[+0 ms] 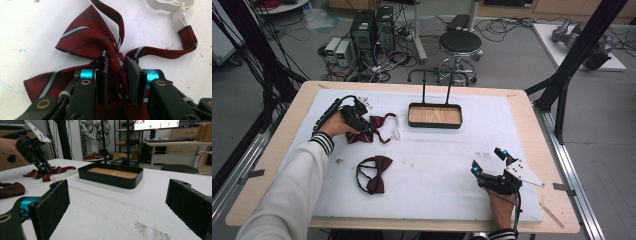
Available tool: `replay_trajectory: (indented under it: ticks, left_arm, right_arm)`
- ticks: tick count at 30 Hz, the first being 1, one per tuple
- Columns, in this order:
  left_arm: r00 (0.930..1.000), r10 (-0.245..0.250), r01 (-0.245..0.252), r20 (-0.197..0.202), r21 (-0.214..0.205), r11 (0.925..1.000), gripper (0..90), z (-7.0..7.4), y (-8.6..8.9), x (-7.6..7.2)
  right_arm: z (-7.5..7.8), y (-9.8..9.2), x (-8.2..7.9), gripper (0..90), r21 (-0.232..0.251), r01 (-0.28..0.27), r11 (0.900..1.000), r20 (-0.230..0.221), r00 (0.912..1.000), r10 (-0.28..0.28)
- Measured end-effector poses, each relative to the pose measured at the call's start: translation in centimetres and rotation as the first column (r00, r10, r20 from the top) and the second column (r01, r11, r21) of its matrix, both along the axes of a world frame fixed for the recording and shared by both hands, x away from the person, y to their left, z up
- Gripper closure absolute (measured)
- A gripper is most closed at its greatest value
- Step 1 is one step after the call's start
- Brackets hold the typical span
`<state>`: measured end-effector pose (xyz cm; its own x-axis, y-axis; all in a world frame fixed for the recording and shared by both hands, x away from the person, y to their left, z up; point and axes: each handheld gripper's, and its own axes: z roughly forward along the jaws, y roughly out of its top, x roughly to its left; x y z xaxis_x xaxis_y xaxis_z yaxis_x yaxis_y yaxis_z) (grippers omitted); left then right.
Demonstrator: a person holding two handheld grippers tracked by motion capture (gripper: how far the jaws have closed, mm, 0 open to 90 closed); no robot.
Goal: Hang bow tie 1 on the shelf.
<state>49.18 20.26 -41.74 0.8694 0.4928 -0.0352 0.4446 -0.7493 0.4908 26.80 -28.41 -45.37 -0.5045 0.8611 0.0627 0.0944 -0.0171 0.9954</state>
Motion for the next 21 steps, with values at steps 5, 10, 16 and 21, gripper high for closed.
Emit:
replay_trajectory:
  ticks: [5, 10, 16, 21]
  left_arm:
    - [0.9996, -0.004, 0.003, 0.027, 0.011, 0.9999, 72.0, 0.0, -0.2, -0.4]
    - [0.9986, -0.006, 0.006, 0.053, 0.002, 1.0000, 72.0, 0.0, 0.1, -0.7]
    - [0.9924, 0.012, -0.006, 0.122, -0.043, 0.9991, 72.0, 0.9, 0.4, -1.5]
    - [0.9799, 0.045, -0.025, 0.194, -0.106, 0.9940, 72.1, 2.1, 0.7, -2.0]
  right_arm:
    - [0.0, 0.0, 0.0, 4.4, -0.002, -0.001, 1.0000, 0.001, 1.0000, 0.001]
    - [0.0, 0.0, 0.0, 4.4, -0.003, 0.000, 1.0000, 0.002, 1.0000, 0.000]
    - [0.0, 0.0, 0.0, 4.4, -0.003, 0.001, 1.0000, 0.004, 1.0000, -0.001]
    - [0.0, 0.0, 0.0, 4.4, -0.003, 0.001, 1.0000, 0.003, 1.0000, -0.001]
